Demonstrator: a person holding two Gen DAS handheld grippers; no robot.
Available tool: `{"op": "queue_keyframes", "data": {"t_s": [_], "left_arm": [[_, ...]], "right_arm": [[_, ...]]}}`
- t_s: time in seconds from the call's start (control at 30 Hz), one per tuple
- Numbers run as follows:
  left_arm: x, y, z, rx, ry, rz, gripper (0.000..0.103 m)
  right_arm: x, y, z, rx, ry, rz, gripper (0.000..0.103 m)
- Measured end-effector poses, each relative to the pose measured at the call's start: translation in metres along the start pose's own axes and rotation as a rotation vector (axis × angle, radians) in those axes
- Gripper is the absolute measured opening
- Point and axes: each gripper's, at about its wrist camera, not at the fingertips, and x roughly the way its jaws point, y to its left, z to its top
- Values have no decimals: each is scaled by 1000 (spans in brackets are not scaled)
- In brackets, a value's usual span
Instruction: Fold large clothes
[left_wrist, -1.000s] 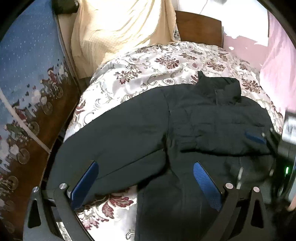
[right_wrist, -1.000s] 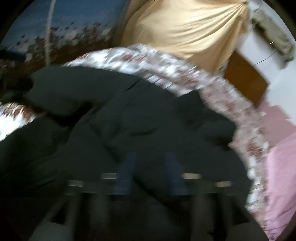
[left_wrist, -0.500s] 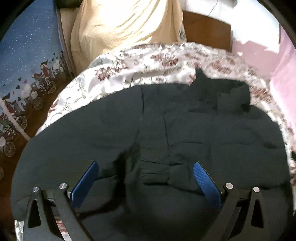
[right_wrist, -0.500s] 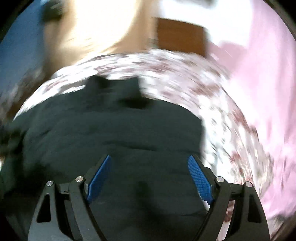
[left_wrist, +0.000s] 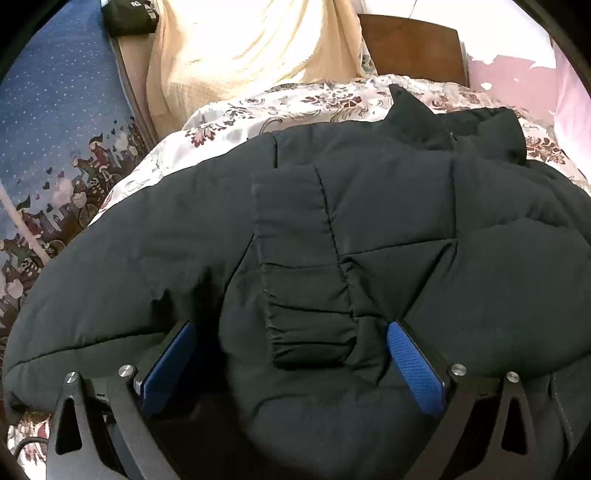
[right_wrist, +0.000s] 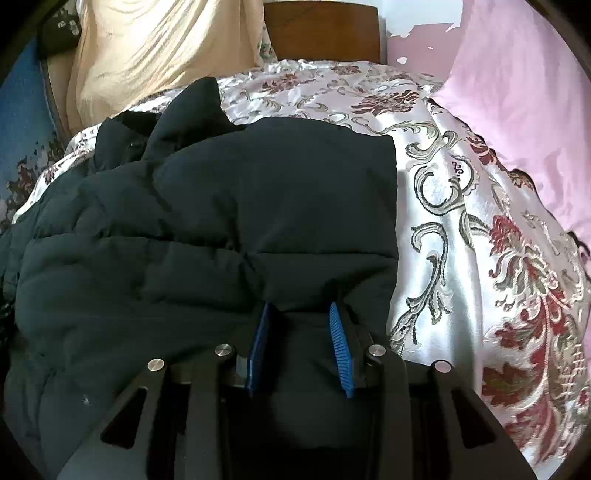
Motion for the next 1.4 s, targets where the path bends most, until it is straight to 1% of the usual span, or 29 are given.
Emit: {"op": "queue_keyframes", "data": {"t_s": [0.1,0.17,0.2,0.23,0.27,0.3,0.33,0.37,0.4,0.5,0.57,0.6,0.7,0.77,0.83,0.87,0.9,1.0,1.13,1.17,1.23,1.33,1.4], "left_arm": [[0,5,0,-19,-5,-26,103],[-5,13,1,-47,-7,-51,103],[-10,17,2,-69,-1,-48,103],[-19,22,4,-100,5,-52,103],[-32,29,5,-132,4,-72,103],[-41,34,7,-155,5,-91,103],[-52,41,8,-173,11,-113,103],[-63,50,8,-189,18,-130,103],[-72,57,5,-196,22,-136,103],[-98,92,-5,-223,61,-136,103],[-111,123,-17,-276,99,-146,103],[-115,136,-24,-301,114,-144,103],[-122,178,-46,-371,178,-112,103],[-123,207,-64,-425,220,-106,103],[-120,231,-80,-502,249,-125,103],[-116,246,-90,-571,261,-152,103],[-114,255,-97,-616,263,-169,103],[-98,282,-112,-755,247,-226,103],[-73,299,-112,-830,192,-275,103],[-67,304,-113,-859,173,-295,103],[-59,310,-115,-921,135,-317,103],[-48,324,-119,-1012,59,-356,103],[-41,330,-120,-1063,30,-367,103]], "right_arm": [[2,-3,2,4,-1,5,31],[3,-9,5,15,-8,22,32],[2,-11,4,23,-15,35,33],[0,-12,4,28,-22,47,38],[-3,-12,3,30,-33,59,47],[-4,-10,3,19,-40,71,54],[-5,-7,3,3,-41,83,66],[-6,-1,2,-25,-37,90,74],[-7,5,3,-46,-32,78,76],[-17,19,3,-77,-17,-12,81],[-30,27,0,-76,-24,-93,89],[-38,31,-1,-75,-24,-110,89],[-62,48,-8,-118,-47,-89,93],[-77,64,-13,-183,-71,-70,99],[-91,84,-19,-249,-81,-48,100],[-98,94,-22,-273,-79,3,100],[-103,103,-23,-285,-67,42,100],[-111,126,-24,-294,-38,123,100],[-116,160,-23,-286,-43,191,100],[-113,170,-19,-278,-51,194,100],[-105,185,-11,-251,-70,173,100],[-83,212,5,-197,-80,155,100],[-68,232,15,-182,-90,148,100]]}}
